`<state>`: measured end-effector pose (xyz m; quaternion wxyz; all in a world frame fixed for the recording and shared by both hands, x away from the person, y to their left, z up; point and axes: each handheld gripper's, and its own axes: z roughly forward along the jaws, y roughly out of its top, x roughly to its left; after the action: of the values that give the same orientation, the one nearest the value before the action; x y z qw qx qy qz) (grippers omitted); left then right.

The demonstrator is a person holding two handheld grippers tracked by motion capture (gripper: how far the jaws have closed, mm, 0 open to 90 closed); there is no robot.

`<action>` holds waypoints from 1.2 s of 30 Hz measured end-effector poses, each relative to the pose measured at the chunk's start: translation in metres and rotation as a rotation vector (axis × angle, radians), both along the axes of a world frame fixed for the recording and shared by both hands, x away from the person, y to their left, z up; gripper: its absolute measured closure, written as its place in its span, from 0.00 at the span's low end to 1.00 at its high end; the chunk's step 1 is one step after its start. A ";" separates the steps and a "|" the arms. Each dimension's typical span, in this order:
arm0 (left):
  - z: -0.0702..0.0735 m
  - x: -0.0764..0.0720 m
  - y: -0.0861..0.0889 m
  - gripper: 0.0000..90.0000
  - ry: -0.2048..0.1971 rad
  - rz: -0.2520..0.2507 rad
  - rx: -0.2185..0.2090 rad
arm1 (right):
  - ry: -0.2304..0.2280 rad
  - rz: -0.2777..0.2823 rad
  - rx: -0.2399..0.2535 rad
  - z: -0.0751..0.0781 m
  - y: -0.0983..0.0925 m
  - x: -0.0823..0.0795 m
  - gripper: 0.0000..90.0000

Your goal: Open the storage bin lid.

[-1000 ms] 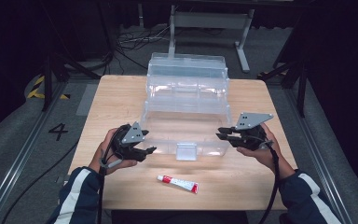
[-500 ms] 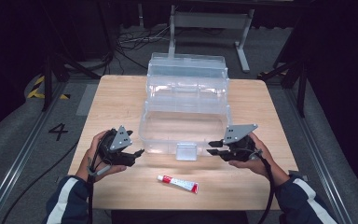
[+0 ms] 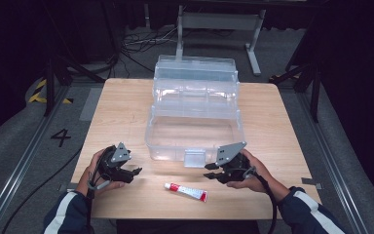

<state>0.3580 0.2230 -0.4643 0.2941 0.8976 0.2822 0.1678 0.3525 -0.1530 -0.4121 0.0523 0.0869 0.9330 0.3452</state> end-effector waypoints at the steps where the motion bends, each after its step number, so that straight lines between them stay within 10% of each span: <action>1: -0.003 0.000 0.000 0.28 -0.005 0.010 0.018 | 0.003 0.015 -0.010 -0.002 0.004 -0.001 0.77; 10: -0.016 -0.003 0.010 0.26 0.030 0.038 -0.019 | 0.009 0.061 -0.055 -0.013 0.031 -0.008 0.73; 17: -0.029 0.005 0.026 0.16 0.079 0.072 -0.157 | 0.004 0.090 -0.100 -0.022 0.052 -0.014 0.61; 36: -0.029 0.005 0.024 0.16 0.085 0.088 -0.163 | 0.051 0.090 -0.193 -0.045 0.096 -0.013 0.54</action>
<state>0.3626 0.2474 -0.4931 0.3462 0.8638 0.3463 0.1186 0.3397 -0.0571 -0.4572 0.0210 0.0480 0.9659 0.2536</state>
